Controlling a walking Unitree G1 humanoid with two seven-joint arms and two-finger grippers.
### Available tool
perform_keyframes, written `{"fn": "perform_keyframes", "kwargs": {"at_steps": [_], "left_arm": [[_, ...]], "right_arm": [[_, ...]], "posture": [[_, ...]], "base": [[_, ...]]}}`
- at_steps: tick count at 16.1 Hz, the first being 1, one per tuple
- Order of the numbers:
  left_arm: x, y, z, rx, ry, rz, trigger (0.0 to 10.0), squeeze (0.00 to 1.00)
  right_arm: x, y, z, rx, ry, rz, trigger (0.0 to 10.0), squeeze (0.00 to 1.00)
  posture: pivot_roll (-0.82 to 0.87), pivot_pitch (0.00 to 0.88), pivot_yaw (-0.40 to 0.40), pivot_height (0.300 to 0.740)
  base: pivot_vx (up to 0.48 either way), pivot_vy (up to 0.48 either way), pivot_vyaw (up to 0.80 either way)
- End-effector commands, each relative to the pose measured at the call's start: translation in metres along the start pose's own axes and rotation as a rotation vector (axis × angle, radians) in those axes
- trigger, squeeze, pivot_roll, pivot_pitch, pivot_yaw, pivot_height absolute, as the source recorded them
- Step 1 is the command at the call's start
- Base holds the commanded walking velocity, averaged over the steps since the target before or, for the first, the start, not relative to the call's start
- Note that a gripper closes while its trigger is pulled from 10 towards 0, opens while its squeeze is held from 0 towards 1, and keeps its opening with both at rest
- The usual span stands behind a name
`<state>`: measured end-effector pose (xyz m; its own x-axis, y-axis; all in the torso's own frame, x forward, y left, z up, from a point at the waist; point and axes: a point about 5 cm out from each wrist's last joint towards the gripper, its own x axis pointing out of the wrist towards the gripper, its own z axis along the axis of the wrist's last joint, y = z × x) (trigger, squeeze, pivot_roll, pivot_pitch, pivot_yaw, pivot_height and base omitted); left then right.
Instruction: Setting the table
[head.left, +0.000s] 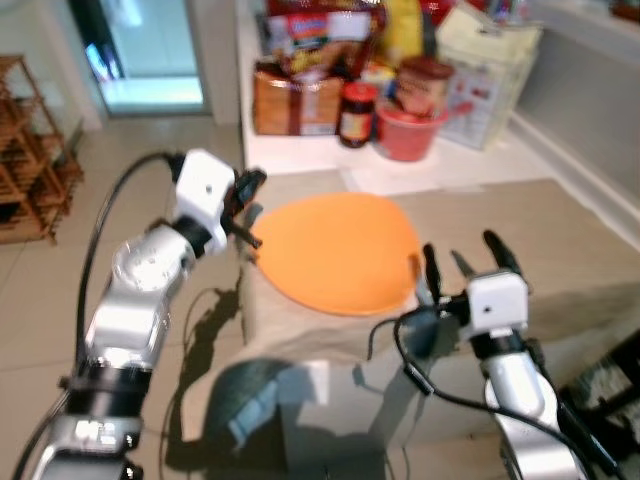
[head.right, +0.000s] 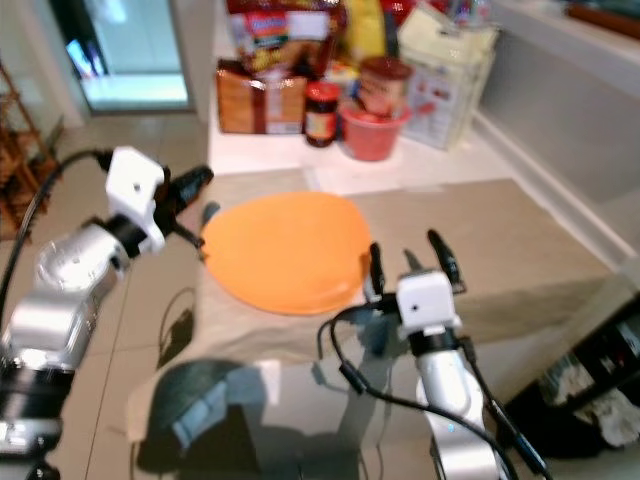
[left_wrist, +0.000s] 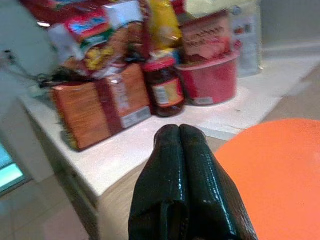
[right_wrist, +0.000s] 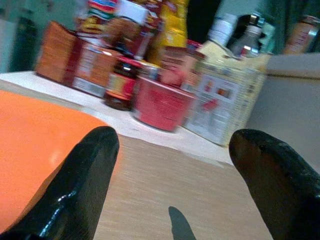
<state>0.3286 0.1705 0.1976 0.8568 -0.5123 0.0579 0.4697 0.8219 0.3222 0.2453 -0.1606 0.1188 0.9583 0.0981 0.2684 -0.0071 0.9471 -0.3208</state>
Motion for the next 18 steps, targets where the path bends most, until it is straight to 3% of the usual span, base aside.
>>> {"fn": "perform_keyframes", "kwargs": {"at_steps": [1,5,8,11,13,16,18], "left_arm": [[0.002,-0.003,-0.003,-0.006,0.033,-0.049,10.0,0.00],[-0.011,-0.016,-0.002,-0.036,0.087,-0.193,10.0,0.00],[-0.023,-0.008,-0.006,-0.039,0.132,-0.190,10.0,0.00],[-0.040,0.011,-0.005,-0.038,0.166,-0.109,10.0,0.00],[-0.040,0.017,-0.013,-0.043,0.176,0.001,10.0,0.00],[-0.046,0.034,-0.036,0.025,0.328,0.177,10.0,0.00],[-0.049,0.033,-0.045,0.025,0.390,0.206,10.0,0.00]], "right_arm": [[0.003,-0.006,0.002,0.004,-0.002,-0.026,10.0,0.00],[0.003,-0.010,0.003,0.030,0.014,-0.053,10.0,0.00],[0.003,-0.009,0.002,0.030,0.017,-0.049,10.0,0.00],[0.004,-0.008,0.000,0.036,0.028,-0.043,10.0,0.00],[0.006,-0.006,-0.002,0.034,0.030,-0.023,10.0,0.00],[0.006,-0.006,-0.002,0.034,0.033,-0.017,10.0,0.00],[0.006,-0.007,-0.002,0.034,0.038,-0.015,10.0,0.00]], "posture": [[0.04,0.000,0.005,0.740],[0.05,0.000,0.004,0.740],[0.06,0.000,0.002,0.740],[0.08,0.000,-0.014,0.740],[0.08,0.000,-0.019,0.740],[0.08,0.000,-0.025,0.740],[0.08,0.000,-0.028,0.740]], "base": [[0.000,0.000,0.00],[0.000,0.000,0.00],[0.000,0.000,0.00],[0.000,0.000,0.00],[0.000,0.000,0.00],[0.000,0.000,0.00],[0.000,0.000,0.00]]}}
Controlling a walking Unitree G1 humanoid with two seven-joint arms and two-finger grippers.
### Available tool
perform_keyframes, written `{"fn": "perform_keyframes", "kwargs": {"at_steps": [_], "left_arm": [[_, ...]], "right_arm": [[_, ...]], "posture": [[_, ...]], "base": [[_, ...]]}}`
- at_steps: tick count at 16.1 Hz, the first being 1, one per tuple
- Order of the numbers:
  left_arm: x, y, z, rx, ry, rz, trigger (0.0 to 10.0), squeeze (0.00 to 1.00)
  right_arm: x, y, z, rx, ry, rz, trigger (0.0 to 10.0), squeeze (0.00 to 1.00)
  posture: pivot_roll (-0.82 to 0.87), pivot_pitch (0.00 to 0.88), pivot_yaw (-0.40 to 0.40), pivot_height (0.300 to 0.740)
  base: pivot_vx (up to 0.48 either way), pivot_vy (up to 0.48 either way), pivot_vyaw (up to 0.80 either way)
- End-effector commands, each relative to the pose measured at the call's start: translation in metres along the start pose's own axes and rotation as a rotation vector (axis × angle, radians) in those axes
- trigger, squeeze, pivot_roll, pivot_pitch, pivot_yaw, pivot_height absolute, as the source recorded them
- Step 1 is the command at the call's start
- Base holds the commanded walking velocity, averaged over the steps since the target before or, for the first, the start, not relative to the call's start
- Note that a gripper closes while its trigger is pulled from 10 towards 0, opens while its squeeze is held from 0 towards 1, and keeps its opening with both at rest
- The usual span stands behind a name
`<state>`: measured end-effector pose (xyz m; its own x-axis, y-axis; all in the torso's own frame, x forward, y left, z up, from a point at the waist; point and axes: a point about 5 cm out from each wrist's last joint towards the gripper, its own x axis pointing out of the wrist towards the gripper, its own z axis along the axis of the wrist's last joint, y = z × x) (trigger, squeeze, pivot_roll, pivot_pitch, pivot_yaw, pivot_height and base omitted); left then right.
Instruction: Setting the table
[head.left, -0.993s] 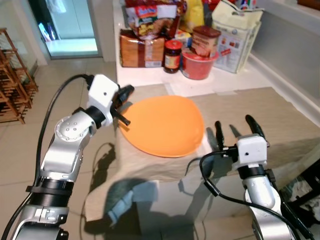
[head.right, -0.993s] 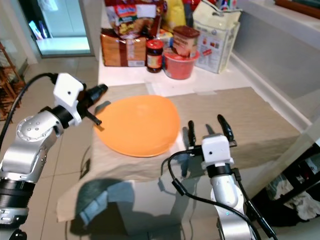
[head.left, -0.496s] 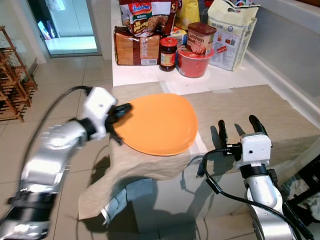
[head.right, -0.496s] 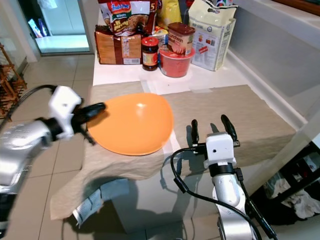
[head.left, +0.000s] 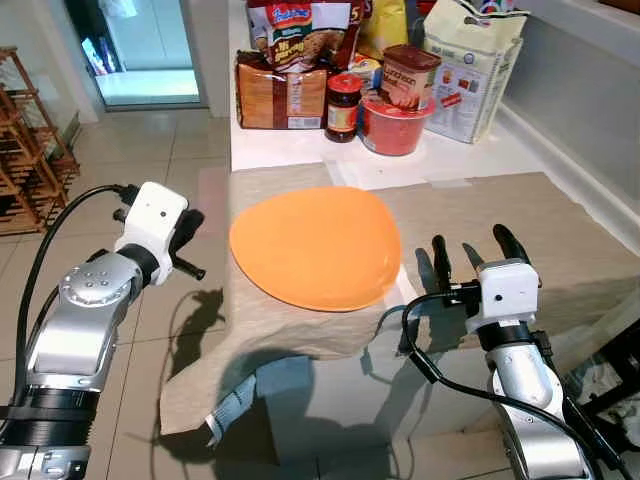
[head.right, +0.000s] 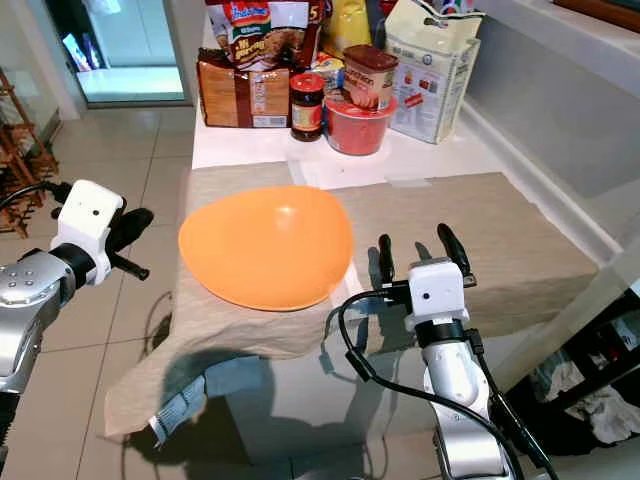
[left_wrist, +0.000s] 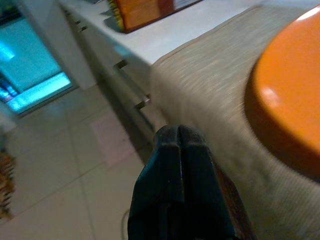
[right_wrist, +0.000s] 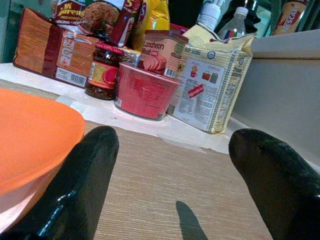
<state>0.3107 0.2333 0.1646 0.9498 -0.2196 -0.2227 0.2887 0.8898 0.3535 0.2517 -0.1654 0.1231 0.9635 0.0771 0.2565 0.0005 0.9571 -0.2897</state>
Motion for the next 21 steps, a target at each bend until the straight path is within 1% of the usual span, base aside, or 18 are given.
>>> {"fn": "perform_keyframes", "kwargs": {"at_steps": [1,2,6,7,8,12,17,21], "left_arm": [[0.002,-0.001,-0.002,0.011,0.022,0.012,10.0,0.00],[0.003,-0.005,-0.002,0.014,0.022,0.008,10.0,0.00],[0.006,-0.011,-0.003,0.020,0.031,-0.005,10.0,0.00],[0.005,-0.017,-0.001,0.018,0.031,-0.029,10.0,0.00],[0.005,-0.021,0.002,0.008,0.022,-0.046,10.0,0.00],[0.006,-0.030,0.008,-0.024,0.006,-0.077,10.0,0.00],[0.007,-0.048,0.031,-0.078,-0.059,-0.141,10.0,0.00],[0.004,-0.056,0.044,-0.090,-0.093,-0.170,10.0,0.00]], "right_arm": [[-0.001,-0.001,-0.003,0.004,0.020,0.002,10.0,0.00],[-0.002,-0.002,-0.003,0.002,0.019,0.003,10.0,0.00],[-0.003,-0.002,-0.004,0.003,0.025,0.003,10.0,0.00],[-0.003,-0.002,-0.004,0.006,0.027,0.004,10.0,0.00],[-0.004,-0.001,-0.004,0.007,0.028,0.005,10.0,0.00],[-0.003,0.000,-0.004,0.008,0.029,0.008,10.0,0.00],[-0.005,0.000,-0.005,0.008,0.036,0.006,10.0,0.00],[-0.006,0.001,-0.006,0.009,0.042,0.005,10.0,0.00]], "posture": [[0.07,0.000,-0.029,0.740],[0.07,0.000,-0.028,0.740],[0.07,0.000,-0.025,0.740],[0.07,0.000,-0.024,0.740],[0.07,0.000,-0.024,0.740],[0.07,0.000,-0.023,0.740],[0.07,0.000,-0.019,0.740],[0.07,0.000,-0.018,0.740]], "base": [[0.000,0.000,0.00],[0.000,0.000,0.00],[0.000,0.000,0.00],[0.000,0.000,0.00],[0.000,0.000,0.00],[0.000,0.000,0.00],[0.000,0.000,0.00],[0.000,0.000,0.00]]}}
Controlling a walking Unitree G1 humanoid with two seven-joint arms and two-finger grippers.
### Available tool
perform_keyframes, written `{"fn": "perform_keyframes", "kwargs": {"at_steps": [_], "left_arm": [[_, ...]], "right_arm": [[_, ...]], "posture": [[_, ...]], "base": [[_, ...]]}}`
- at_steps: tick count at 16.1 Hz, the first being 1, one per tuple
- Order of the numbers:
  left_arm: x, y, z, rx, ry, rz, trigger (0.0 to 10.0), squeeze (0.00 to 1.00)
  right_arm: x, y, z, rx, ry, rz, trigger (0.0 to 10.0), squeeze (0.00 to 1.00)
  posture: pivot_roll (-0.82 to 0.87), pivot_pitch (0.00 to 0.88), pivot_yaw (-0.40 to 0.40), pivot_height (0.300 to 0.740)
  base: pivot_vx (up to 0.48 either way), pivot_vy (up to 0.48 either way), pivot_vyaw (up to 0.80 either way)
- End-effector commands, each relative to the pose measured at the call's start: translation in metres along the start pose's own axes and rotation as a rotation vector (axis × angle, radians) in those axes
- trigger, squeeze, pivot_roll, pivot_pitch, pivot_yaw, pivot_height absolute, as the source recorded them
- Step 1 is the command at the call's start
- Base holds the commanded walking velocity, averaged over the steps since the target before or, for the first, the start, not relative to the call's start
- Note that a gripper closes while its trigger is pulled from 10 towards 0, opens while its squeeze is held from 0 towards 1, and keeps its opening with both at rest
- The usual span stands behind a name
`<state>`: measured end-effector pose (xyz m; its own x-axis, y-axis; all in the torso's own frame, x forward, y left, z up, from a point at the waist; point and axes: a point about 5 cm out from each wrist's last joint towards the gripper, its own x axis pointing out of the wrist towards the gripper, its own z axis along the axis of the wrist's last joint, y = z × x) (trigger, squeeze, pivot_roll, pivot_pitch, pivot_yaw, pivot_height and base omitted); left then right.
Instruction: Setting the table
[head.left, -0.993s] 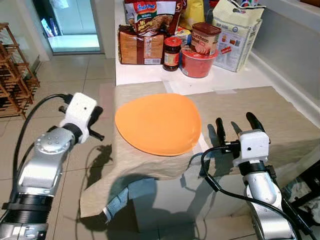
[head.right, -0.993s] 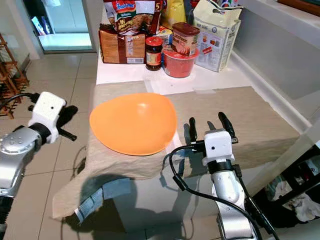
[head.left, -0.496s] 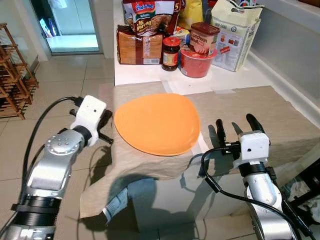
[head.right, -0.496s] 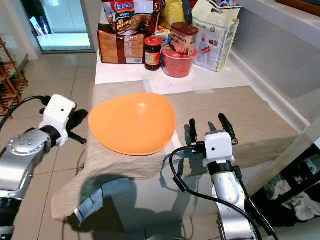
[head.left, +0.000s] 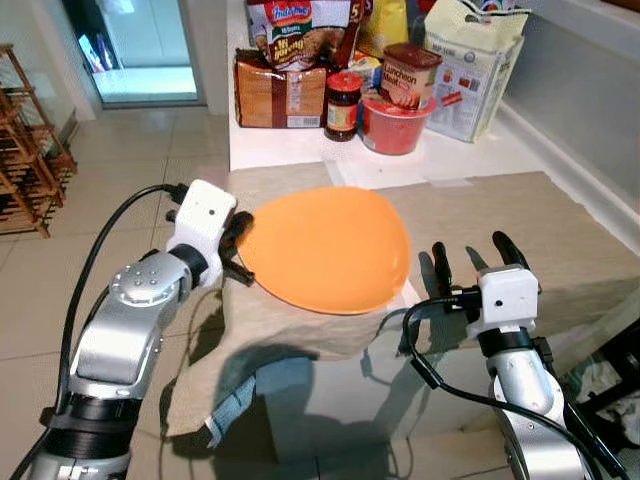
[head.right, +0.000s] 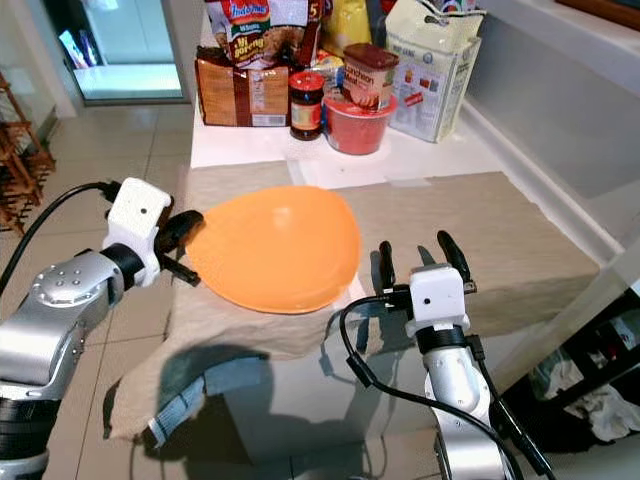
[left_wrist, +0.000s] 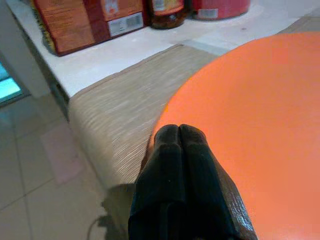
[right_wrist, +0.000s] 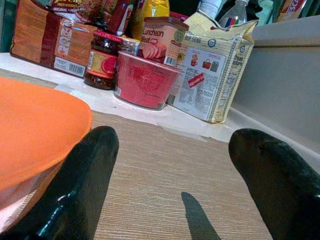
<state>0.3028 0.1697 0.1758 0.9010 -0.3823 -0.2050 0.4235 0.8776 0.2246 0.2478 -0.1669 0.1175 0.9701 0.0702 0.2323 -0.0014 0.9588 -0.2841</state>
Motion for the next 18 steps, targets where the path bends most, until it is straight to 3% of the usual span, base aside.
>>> {"fn": "perform_keyframes", "kwargs": {"at_steps": [1,4,6,9,13,18], "left_arm": [[0.001,-0.003,0.009,0.010,-0.021,-0.016,10.0,0.00],[0.001,-0.003,0.013,0.004,-0.029,-0.011,10.0,0.00],[0.000,0.012,0.021,0.026,-0.048,0.052,10.0,0.00],[-0.003,0.024,0.011,0.061,0.007,0.101,10.0,0.00],[-0.003,0.021,-0.016,0.074,0.129,0.120,10.0,0.00],[-0.002,0.015,-0.022,0.082,0.159,0.099,10.0,0.00]], "right_arm": [[0.000,0.001,-0.002,0.003,0.017,0.007,10.0,0.00],[-0.001,0.001,-0.003,0.005,0.021,0.003,10.0,0.00],[0.000,0.001,-0.003,0.004,0.020,0.007,10.0,0.00],[0.000,0.003,-0.002,0.007,0.018,0.013,10.0,0.00],[0.000,0.003,-0.002,0.009,0.017,0.016,10.0,0.00],[0.000,0.002,-0.002,0.005,0.019,0.014,10.0,0.00]], "posture": [[0.07,0.000,-0.017,0.740],[0.07,0.000,-0.016,0.740],[0.08,0.000,-0.021,0.740],[0.08,0.000,-0.024,0.740],[0.08,0.000,-0.023,0.740],[0.07,0.000,-0.024,0.740]], "base": [[0.000,0.000,0.00],[0.000,0.000,0.00],[0.000,0.000,0.00],[0.000,0.000,0.00],[0.000,0.000,0.00],[0.000,0.000,0.00]]}}
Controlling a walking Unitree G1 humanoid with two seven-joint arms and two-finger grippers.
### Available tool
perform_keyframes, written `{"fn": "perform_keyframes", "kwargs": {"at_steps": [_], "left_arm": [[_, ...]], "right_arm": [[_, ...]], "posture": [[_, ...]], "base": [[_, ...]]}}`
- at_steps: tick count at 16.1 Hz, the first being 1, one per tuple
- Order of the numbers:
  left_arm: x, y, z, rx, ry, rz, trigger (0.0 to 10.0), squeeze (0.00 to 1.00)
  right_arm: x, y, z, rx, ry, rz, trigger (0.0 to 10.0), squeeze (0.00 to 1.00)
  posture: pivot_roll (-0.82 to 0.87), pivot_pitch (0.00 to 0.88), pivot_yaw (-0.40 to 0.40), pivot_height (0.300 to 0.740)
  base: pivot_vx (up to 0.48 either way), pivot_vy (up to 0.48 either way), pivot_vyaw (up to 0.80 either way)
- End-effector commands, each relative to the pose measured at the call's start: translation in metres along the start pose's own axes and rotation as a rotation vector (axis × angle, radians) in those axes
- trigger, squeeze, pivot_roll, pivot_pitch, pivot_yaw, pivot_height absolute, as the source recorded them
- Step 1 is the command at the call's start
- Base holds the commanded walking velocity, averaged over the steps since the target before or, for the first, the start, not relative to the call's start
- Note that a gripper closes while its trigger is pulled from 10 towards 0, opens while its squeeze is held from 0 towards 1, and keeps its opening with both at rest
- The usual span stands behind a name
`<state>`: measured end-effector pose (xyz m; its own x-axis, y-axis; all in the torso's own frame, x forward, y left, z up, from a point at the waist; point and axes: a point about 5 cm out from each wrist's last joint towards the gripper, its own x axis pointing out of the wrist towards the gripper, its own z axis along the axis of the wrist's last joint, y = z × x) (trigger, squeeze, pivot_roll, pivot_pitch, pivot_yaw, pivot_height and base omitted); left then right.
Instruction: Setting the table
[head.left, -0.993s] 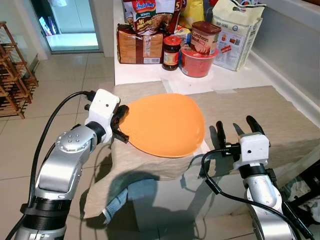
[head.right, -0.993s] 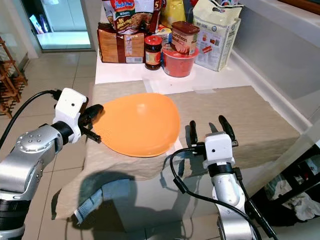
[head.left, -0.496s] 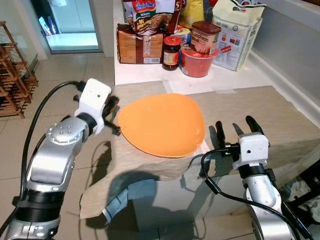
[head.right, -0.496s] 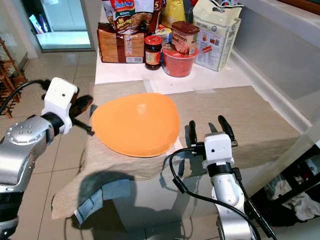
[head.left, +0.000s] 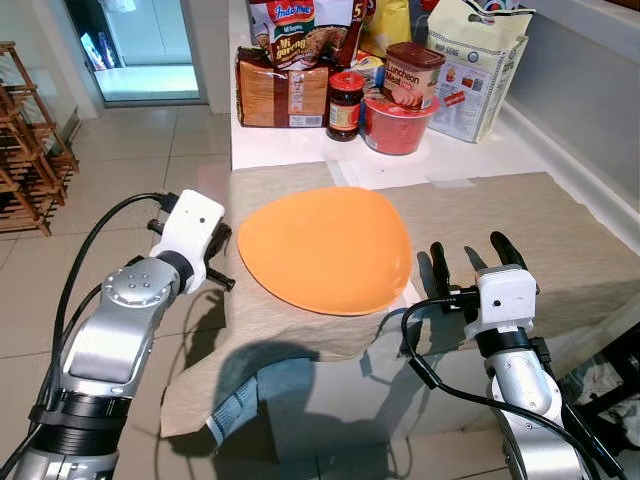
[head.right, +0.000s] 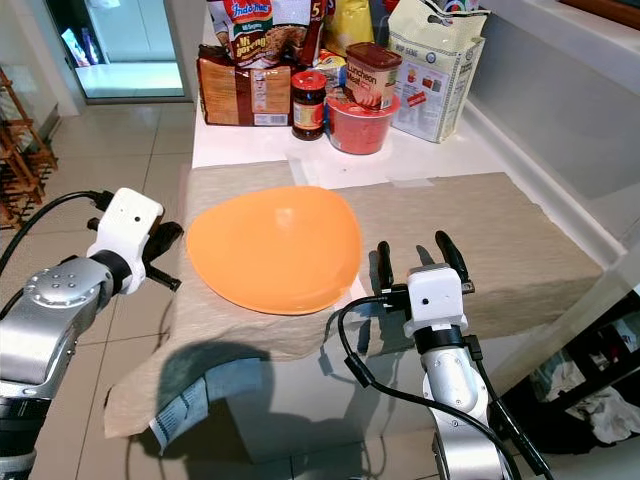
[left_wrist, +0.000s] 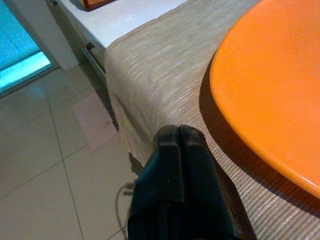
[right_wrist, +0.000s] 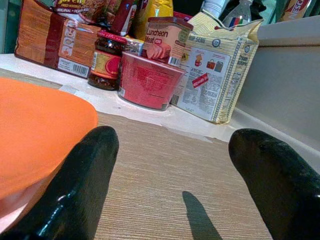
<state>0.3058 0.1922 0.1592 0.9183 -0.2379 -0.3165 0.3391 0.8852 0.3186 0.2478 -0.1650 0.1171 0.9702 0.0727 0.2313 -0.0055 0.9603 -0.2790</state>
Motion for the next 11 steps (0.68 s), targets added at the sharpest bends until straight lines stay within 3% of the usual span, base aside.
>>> {"fn": "perform_keyframes", "kwargs": {"at_steps": [1,4,11], "left_arm": [[0.000,-0.007,0.002,0.000,0.001,-0.023,10.0,0.00],[-0.002,-0.023,0.015,-0.036,-0.042,-0.085,10.0,0.00],[0.000,-0.031,0.025,-0.024,-0.068,-0.105,10.0,0.00]], "right_arm": [[0.000,0.000,-0.002,-0.001,0.019,0.011,10.0,0.00],[0.000,0.000,-0.002,0.000,0.018,0.009,10.0,0.00],[0.000,0.000,-0.004,-0.003,0.026,0.004,10.0,0.00]], "posture": [[0.07,0.000,-0.023,0.740],[0.07,0.000,-0.020,0.740],[0.06,0.000,-0.016,0.740]], "base": [[0.000,0.000,0.00],[0.000,0.000,0.00],[0.000,0.000,0.00]]}}
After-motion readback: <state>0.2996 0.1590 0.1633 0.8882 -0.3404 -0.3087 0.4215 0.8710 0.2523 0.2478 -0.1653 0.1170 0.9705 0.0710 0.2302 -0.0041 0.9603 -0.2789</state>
